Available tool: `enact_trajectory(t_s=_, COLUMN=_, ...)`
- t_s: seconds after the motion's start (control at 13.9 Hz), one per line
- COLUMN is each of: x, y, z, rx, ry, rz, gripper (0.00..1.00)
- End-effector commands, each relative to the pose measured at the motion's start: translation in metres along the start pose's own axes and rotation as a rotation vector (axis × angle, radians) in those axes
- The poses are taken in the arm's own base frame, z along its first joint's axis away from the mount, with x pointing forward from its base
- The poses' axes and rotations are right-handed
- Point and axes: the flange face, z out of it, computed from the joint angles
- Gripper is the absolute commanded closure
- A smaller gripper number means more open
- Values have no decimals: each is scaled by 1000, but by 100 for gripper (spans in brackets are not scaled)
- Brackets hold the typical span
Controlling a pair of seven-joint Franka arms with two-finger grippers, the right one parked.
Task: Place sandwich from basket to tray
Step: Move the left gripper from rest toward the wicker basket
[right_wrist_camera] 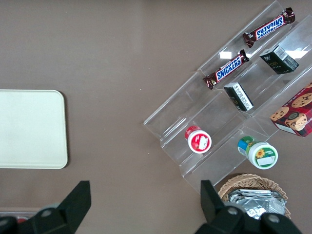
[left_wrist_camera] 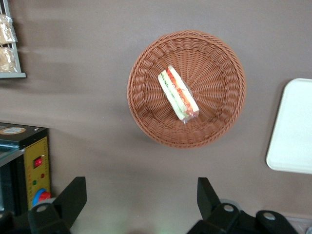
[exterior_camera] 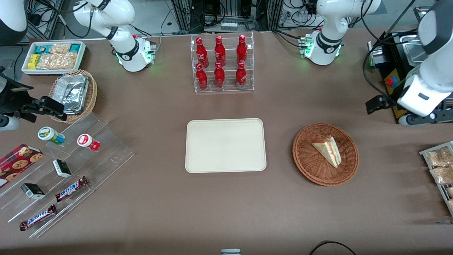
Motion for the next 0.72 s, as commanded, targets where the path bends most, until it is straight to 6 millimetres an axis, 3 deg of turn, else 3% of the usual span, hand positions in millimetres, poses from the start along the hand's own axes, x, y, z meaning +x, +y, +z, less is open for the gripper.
enact_trajectory(t_s=0.0, x=-8, y=1, z=36, rx=-8, ry=49, rz=-135, gripper=0)
enact_trajectory(t_s=0.36, x=2, y=19, z=100, rx=-55, ry=130, rz=-330, gripper=0)
enact_trajectory(t_s=0.65, x=9, y=37, z=128, rx=-52, ry=95, rz=-391, gripper=0)
